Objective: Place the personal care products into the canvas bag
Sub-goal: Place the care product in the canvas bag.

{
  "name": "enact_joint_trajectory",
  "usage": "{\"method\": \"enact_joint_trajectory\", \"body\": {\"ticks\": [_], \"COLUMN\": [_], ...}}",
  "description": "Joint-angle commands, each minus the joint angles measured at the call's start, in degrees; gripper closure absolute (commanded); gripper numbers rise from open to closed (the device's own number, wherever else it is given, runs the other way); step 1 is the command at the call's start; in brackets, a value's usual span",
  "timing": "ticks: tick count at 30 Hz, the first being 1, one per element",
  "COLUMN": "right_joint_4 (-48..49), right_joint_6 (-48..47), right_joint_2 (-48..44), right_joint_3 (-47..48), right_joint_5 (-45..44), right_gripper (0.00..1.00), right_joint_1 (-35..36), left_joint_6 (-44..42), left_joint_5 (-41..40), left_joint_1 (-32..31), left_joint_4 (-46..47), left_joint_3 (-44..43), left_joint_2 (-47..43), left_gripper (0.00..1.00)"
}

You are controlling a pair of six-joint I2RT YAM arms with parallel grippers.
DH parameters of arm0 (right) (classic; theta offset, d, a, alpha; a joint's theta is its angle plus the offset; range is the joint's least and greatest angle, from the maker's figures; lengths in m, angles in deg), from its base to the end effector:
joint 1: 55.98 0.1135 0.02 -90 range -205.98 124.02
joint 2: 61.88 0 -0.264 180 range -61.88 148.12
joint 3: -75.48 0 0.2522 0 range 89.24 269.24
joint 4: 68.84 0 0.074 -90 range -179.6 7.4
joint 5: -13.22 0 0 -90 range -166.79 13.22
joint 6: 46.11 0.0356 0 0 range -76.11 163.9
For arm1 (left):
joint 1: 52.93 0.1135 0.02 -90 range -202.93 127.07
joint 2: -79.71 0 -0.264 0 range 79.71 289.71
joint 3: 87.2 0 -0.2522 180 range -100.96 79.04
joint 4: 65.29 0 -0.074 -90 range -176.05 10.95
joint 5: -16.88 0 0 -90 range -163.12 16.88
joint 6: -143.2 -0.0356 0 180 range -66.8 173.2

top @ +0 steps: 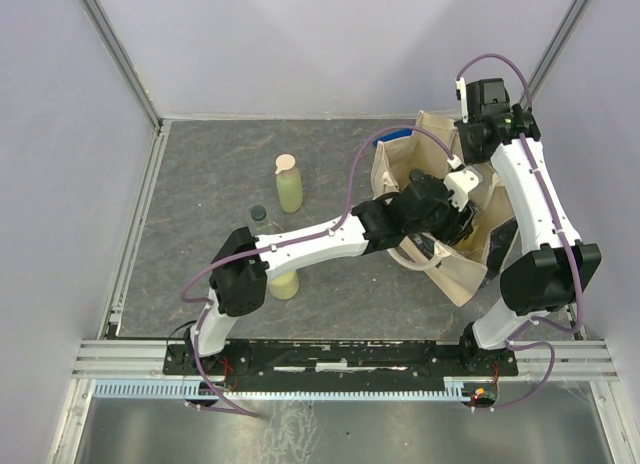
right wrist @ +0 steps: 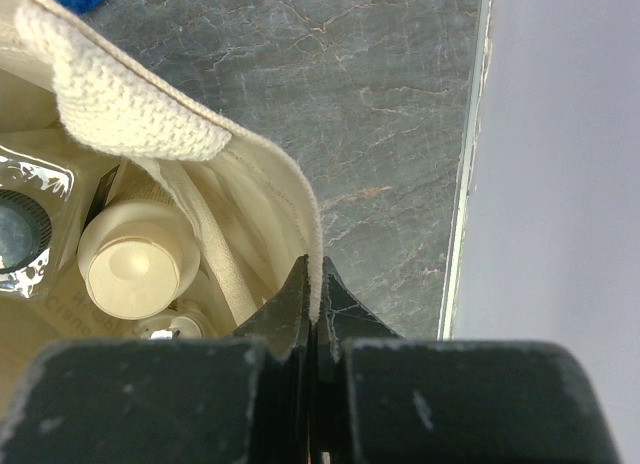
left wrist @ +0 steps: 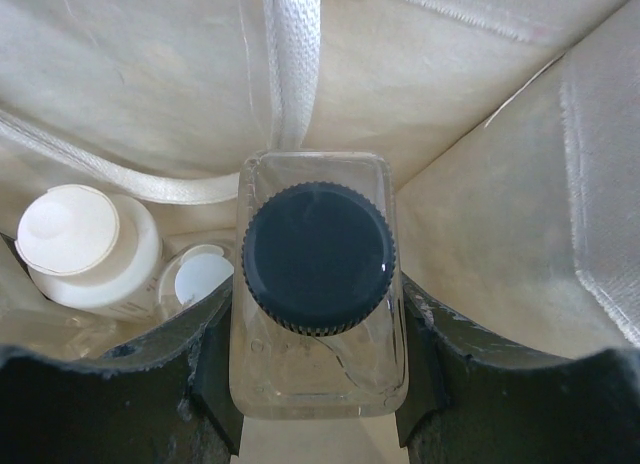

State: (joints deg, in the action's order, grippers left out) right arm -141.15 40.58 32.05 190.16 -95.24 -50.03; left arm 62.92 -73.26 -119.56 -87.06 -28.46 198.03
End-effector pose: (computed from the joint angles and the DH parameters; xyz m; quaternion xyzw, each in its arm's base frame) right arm 0.3403 0.0241 0.3818 -0.0226 0.9333 -0.1439 0.3283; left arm 0.1987 -0.4597 0.3235 0.3869 0.7153 -0.3589 0.4581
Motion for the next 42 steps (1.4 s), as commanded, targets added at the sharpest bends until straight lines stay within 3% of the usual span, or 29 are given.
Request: {"method": "enact_joint_trajectory", "body": {"ticks": [1,7,12,17,20,27,42], "right_joint_4": [2.28,2.62,3.31,3.43,3.52,3.86,3.66], "right_joint_6": [-0.45,-0.47,-0.64,-0.69,-0.64,-0.73,-0.65], "right_joint_2": [-0.88,-2.23,-3.54,-3.74,-3.91,-4.56,-4.04], "right_joint_3": [2.04,1.18,-0.01,-0.11,-0.2,-1.25,-1.31], "right_joint_5": [-1.09,-0.88,-0.96,-0.94,-0.8,-0.64,-0.53], "right_gripper": [1.0,1.0,1.0,1.0,1.0,1.0,1.0], "right_joint_1": [-0.35,-0.34,-0.42,-0.42,-0.44,-0.51,-0.97], "left_joint_6": [-1.75,-0.45,0.88,2.0,2.6,3.03,-3.44], "left_joint_5": [-2.15,-1.47,-0.78,0.12,0.14,-0.41,-9.18], "left_joint_1": [-0.86,-1.54,-2.06,-2.56,-2.81,-3.49,-3.33], "left_joint_4": [9.26,10.44,10.6,9.99,8.91,7.13,-2.49], "left_joint_3": [-1.75,-1.95,-0.3,2.9,3.73,3.35,1.16], "left_joint_2": [-1.28,1.05,2.38,2.46,2.0,0.25,-14.61], "left_gripper": [0.97,0.9,0.7,0.58,0.46,0.08,0.02]}}
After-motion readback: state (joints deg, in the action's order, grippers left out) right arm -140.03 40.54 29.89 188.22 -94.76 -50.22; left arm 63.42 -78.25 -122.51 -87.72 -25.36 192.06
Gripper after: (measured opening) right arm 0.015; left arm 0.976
